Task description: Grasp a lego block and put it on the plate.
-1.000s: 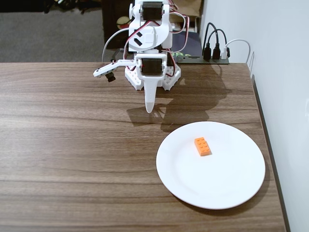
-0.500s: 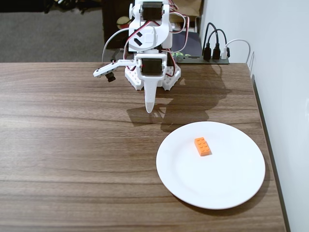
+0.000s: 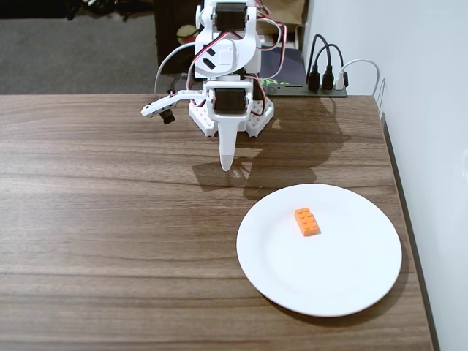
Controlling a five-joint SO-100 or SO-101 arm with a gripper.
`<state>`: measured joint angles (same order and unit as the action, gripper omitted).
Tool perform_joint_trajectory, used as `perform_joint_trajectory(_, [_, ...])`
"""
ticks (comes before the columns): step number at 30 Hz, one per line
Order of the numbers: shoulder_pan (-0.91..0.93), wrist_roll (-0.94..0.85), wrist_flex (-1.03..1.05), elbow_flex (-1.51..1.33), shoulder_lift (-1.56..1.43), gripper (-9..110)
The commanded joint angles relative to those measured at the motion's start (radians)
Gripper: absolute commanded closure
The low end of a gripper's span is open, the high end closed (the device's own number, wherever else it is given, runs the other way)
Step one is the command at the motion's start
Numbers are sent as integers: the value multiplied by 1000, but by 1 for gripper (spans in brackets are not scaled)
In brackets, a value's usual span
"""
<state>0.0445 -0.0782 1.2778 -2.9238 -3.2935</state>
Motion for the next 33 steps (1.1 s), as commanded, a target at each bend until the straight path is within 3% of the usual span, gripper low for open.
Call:
perform_joint_trajectory(1, [-6, 3, -11, 2, 3, 101])
perform_joint_trajectory(33, [-6, 3, -11, 2, 3, 101])
